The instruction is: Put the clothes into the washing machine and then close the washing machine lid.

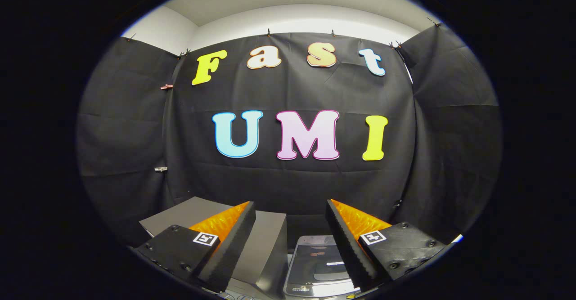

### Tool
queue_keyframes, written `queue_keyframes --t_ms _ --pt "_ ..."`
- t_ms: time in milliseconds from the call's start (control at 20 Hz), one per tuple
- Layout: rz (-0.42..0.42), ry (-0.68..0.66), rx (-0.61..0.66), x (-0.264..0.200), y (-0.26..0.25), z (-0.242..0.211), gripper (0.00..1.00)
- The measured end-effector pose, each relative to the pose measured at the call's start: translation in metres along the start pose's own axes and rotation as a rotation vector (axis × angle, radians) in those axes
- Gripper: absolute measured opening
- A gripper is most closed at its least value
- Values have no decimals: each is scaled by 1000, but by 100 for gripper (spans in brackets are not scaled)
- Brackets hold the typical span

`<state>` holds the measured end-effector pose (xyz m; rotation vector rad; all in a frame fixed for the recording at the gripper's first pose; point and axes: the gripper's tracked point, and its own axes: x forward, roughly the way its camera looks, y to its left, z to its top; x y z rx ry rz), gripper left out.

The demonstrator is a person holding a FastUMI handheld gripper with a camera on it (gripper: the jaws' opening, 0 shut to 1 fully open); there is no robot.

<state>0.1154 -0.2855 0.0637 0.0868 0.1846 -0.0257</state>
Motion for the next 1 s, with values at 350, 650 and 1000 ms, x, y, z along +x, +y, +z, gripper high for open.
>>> queue_keyframes --t_ms 350,650,1000 --pt "-4 -1 -3 -2 -6 1 99" --pt "-12 0 -2 -5 -8 0 99" --pt "-15 1 -7 -7 -10 -1 99"
